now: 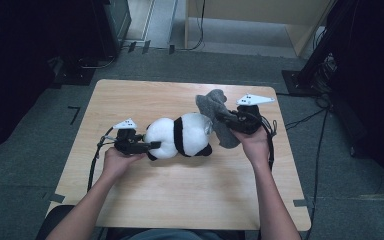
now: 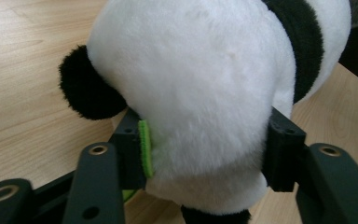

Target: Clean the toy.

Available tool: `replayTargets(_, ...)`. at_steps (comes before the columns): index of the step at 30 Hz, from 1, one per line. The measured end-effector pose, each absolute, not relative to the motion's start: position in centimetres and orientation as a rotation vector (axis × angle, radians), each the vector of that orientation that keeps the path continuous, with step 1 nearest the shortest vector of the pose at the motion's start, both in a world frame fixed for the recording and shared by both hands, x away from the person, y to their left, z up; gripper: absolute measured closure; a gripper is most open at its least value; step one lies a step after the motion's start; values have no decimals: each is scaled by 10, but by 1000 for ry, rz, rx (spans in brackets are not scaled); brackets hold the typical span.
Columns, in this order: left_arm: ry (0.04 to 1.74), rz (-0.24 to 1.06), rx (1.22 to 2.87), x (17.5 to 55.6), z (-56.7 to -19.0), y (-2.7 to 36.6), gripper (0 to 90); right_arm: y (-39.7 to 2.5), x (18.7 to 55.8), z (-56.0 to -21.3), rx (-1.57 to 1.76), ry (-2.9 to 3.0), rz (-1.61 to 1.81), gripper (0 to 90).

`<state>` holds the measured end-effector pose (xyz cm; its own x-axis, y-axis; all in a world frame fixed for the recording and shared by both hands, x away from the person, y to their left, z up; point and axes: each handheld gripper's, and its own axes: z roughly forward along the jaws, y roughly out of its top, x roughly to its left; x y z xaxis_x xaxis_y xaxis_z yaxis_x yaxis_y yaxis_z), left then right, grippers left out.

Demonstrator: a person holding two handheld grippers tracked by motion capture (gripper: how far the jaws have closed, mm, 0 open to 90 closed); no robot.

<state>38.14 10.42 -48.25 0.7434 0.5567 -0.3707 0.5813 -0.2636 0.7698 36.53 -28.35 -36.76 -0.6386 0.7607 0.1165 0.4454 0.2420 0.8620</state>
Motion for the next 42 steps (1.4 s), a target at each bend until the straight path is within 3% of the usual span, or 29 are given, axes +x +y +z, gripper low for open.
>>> replayTargets(10,771,-157,1949,374,-478,109,551,-246,368,-342,990,2245,1421,745)
replayTargets(16,786,-111,1949,371,-481,107,442,-214,378,-326,914,2295,1552,745)
replayTargets(17,785,-97,1952,370,-481,106,397,-196,386,-330,892,2361,1539,742)
replayTargets(21,795,-79,1937,368,-483,106,374,-168,400,-344,888,2469,1450,741)
replayTargets(30,824,-72,1952,366,-482,104,401,-124,424,-395,880,2688,1193,735)
replayTargets(42,851,-78,1947,366,-482,102,419,-154,440,-410,925,2683,988,727)
